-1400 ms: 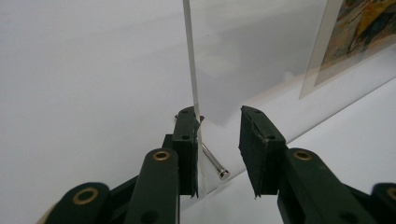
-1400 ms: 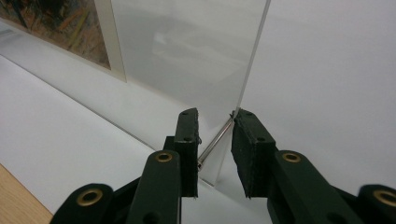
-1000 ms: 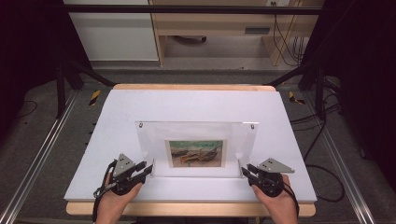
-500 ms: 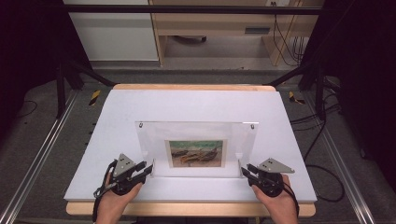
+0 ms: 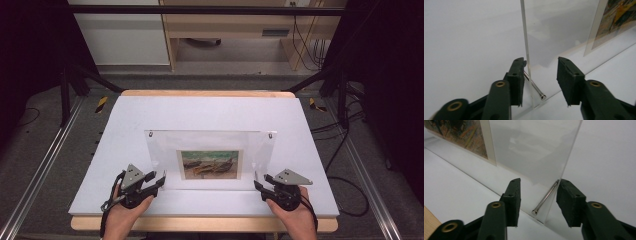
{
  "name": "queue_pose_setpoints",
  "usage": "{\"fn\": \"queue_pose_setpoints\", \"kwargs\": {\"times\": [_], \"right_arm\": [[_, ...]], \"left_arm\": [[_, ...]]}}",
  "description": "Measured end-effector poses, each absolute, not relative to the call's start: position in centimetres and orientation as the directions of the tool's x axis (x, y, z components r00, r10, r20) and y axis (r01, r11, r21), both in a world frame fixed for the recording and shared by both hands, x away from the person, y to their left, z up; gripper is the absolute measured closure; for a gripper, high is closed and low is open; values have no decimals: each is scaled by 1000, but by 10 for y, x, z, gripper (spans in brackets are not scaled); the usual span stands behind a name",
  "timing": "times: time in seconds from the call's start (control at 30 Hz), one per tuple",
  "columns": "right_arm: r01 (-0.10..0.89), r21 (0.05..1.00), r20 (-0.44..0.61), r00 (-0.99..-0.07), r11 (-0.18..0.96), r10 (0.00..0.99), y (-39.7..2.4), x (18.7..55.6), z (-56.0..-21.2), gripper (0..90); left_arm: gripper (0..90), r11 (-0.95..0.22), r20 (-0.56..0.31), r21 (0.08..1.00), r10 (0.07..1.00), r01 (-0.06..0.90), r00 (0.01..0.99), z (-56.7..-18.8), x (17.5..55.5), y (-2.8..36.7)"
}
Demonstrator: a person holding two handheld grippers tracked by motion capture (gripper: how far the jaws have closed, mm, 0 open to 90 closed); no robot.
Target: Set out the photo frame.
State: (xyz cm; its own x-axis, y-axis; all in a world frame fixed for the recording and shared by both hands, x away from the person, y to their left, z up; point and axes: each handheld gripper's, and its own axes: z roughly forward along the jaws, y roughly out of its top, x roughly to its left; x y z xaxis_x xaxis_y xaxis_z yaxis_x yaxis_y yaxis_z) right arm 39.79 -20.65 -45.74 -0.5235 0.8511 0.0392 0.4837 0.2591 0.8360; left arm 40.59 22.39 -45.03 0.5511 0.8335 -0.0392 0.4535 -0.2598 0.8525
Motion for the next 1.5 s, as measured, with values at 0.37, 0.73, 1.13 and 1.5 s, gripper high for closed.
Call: {"fn": "queue_pose_setpoints", "kwargs": {"times": [0.37, 0.73, 1.13, 1.5], "right_arm": [[445, 855, -17, -488, 266, 873, -203, 401, -455, 127], [362, 886, -62, -527, 290, 848, -199, 396, -450, 71], [318, 905, -79, -526, 283, 846, -201, 386, -443, 72], [321, 924, -53, -437, 210, 898, -223, 376, -436, 102]], "left_arm": [[187, -238, -51, 870, 827, 431, 560, -451, 410, 219], [53, -251, -33, 884, 807, 394, 590, -449, 408, 219], [53, -262, -11, 896, 794, 358, 608, -446, 399, 218], [54, -252, 16, 907, 821, 338, 570, -442, 392, 234]]}}
